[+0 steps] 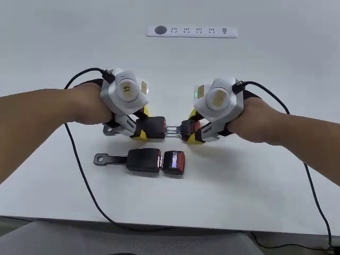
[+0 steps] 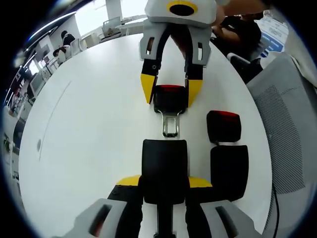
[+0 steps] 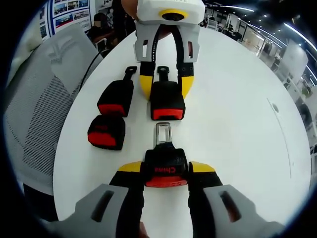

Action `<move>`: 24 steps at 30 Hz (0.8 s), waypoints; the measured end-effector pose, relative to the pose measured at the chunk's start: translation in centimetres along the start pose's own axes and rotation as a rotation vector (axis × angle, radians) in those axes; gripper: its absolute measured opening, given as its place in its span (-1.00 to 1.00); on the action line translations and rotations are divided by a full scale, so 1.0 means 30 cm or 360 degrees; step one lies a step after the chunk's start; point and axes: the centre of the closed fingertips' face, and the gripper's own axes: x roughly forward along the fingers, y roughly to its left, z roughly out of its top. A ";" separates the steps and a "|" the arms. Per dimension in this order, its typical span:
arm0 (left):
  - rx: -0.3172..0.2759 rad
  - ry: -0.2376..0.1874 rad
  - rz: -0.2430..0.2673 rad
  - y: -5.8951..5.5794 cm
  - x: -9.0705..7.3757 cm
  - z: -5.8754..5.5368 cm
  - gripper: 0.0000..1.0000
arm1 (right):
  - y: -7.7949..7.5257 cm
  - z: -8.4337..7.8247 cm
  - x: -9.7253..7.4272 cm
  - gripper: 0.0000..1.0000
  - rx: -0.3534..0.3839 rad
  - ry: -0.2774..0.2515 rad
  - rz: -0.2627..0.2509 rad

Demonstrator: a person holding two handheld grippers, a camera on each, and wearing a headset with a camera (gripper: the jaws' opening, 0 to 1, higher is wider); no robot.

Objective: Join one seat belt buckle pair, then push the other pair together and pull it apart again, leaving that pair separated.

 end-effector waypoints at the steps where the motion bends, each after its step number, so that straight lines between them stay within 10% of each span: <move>1: 0.0002 0.0002 0.0000 0.001 0.001 -0.001 -0.35 | -0.004 -0.014 -0.009 -0.36 0.0012 0.0007 -0.0009; 24: 0.0027 0.0017 0.0000 -0.005 0.000 0.005 -0.33 | 0.005 -0.315 -0.203 -0.33 0.0190 0.0150 -0.0062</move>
